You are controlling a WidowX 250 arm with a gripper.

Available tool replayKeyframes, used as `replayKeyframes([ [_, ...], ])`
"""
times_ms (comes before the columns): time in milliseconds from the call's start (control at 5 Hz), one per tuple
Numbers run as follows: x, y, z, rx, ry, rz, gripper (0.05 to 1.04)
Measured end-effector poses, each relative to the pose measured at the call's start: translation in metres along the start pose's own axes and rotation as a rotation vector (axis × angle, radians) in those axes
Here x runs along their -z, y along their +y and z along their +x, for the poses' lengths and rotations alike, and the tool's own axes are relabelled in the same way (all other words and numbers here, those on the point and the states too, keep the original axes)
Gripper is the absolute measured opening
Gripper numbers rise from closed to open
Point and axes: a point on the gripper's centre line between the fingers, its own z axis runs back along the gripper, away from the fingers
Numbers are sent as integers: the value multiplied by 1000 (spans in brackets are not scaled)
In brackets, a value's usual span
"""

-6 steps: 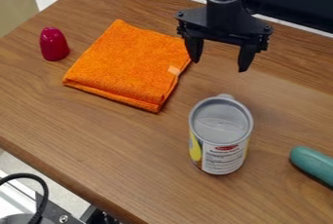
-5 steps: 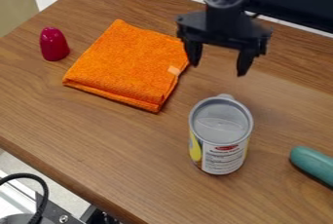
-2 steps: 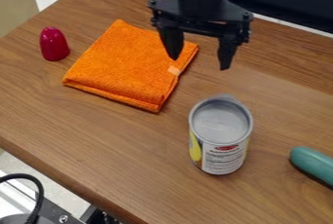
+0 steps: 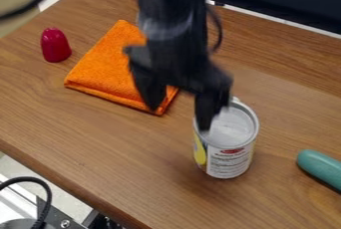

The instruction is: Moved the can to upper right side of the orange cloth

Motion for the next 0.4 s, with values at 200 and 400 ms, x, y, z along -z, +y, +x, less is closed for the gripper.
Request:
replayKeyframes([
  [200,1,-10,-20,27,10,-47,995],
  [400,7,-18,-24,38,47,-56,995],
])
